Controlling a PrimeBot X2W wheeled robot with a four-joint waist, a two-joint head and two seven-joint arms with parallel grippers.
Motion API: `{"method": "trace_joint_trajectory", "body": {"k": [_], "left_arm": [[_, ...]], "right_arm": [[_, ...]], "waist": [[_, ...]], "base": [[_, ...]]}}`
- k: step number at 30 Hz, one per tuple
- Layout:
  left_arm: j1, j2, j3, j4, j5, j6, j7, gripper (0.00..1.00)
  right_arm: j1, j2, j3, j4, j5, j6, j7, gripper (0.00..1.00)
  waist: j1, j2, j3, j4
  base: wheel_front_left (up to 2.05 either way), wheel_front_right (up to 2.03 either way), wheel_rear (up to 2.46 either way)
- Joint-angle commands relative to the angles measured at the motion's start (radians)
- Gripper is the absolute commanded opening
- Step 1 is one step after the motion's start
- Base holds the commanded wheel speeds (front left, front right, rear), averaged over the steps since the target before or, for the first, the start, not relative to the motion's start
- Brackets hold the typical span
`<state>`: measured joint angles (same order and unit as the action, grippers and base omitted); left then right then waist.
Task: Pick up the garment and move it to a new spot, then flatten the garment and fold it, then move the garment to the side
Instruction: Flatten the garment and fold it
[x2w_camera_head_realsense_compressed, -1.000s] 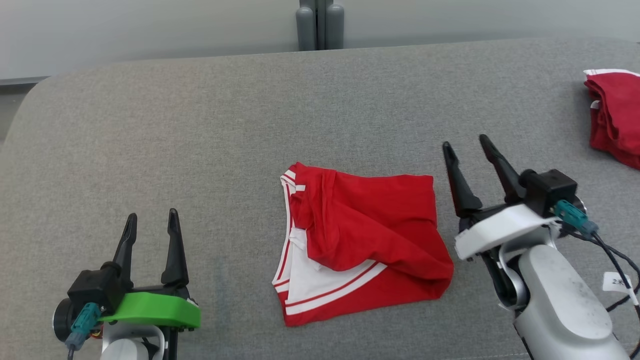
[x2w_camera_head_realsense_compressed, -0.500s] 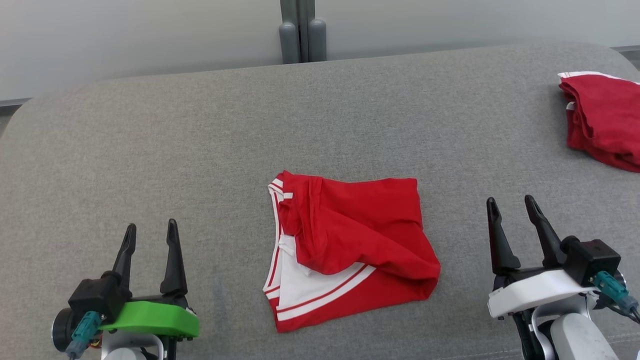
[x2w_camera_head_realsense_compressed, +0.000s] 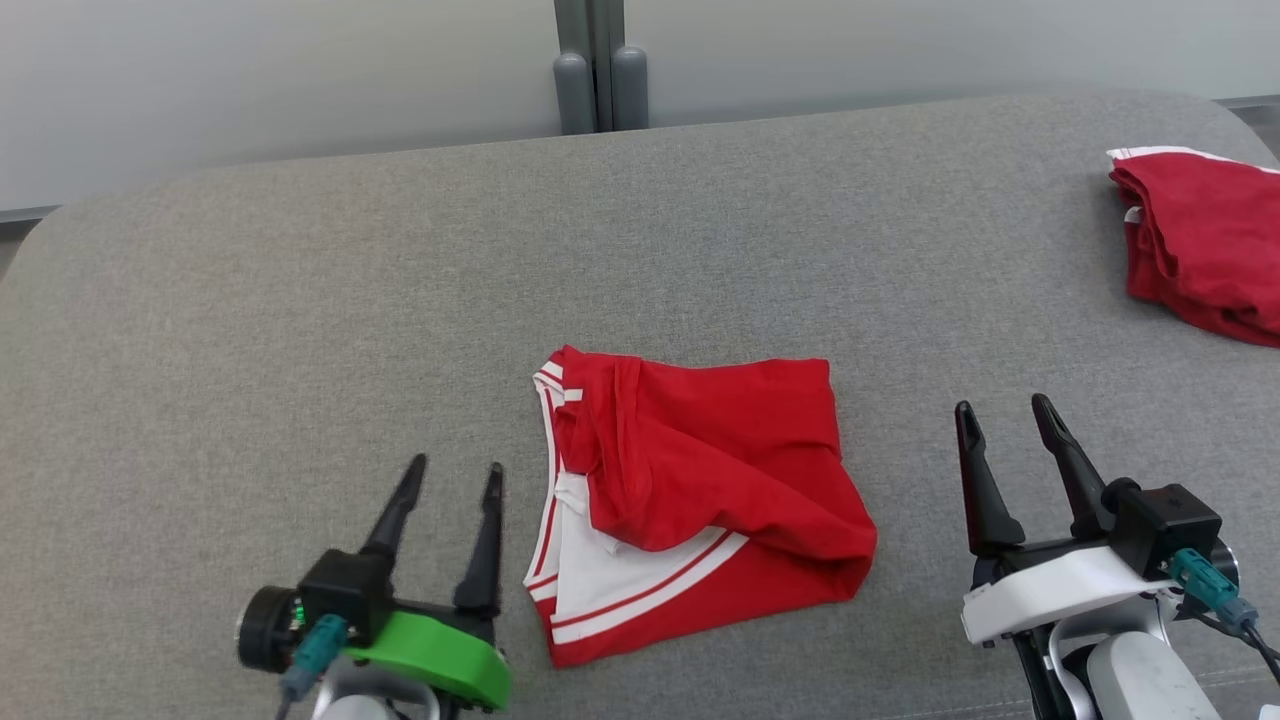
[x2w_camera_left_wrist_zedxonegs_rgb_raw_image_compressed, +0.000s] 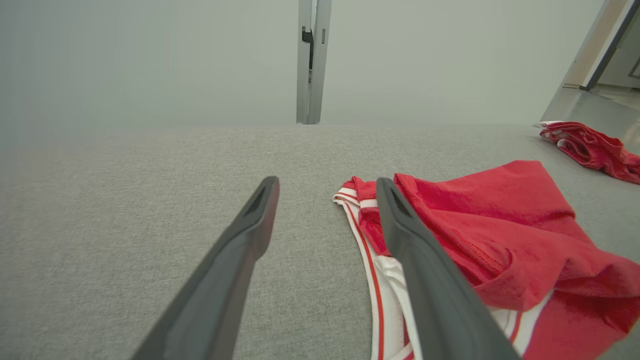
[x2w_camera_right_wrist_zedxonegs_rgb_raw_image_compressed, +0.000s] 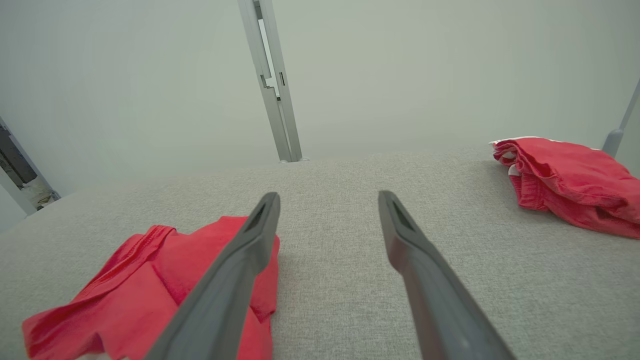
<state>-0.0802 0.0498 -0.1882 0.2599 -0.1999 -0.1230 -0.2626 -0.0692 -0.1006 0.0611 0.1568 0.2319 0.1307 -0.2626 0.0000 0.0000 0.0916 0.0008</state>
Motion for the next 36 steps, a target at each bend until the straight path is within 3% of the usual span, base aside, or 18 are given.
{"method": "trace_joint_trajectory", "body": {"k": [1,12,21,22,24,36], "left_arm": [[-0.021,0.002,-0.035,0.006,0.003,-0.003,-0.002,1.0],[-0.085,0.003,-0.292,0.13,-0.025,-0.008,-0.002,1.0],[-0.132,0.003,-0.3,0.247,-0.071,-0.008,-0.003,1.0],[-0.136,0.003,-0.298,0.256,-0.081,-0.008,-0.002,0.36],[-0.144,0.003,-0.296,0.262,-0.088,-0.008,-0.002,0.0],[-0.069,0.018,-0.283,0.198,-0.109,-0.008,-0.002,0.0]], "right_arm": [[-0.008,0.002,0.002,0.002,-0.009,0.0,-0.003,1.0],[-0.024,0.009,0.028,0.01,-0.005,0.0,-0.003,1.0],[-0.031,0.014,0.021,0.005,-0.006,0.0,-0.003,1.0],[-0.032,0.014,0.019,0.005,-0.006,0.0,-0.003,1.0],[-0.031,0.015,0.014,0.004,-0.008,0.0,-0.003,1.0],[-0.01,0.019,-0.009,0.014,-0.012,0.0,-0.003,1.0]], "waist": [[0.0,0.0,0.0,0.0],[0.0,0.0,0.021,-0.048],[0.0,0.0,0.046,-0.087],[0.0,0.0,0.048,-0.088],[0.0,0.0,0.049,-0.087],[0.0,0.0,0.014,-0.028]], "base": [[0.0,0.0,0.0],[0.0,0.0,0.0],[0.0,0.0,0.0],[0.0,0.0,0.0],[0.0,0.0,0.0],[0.0,0.0,0.0]]}}
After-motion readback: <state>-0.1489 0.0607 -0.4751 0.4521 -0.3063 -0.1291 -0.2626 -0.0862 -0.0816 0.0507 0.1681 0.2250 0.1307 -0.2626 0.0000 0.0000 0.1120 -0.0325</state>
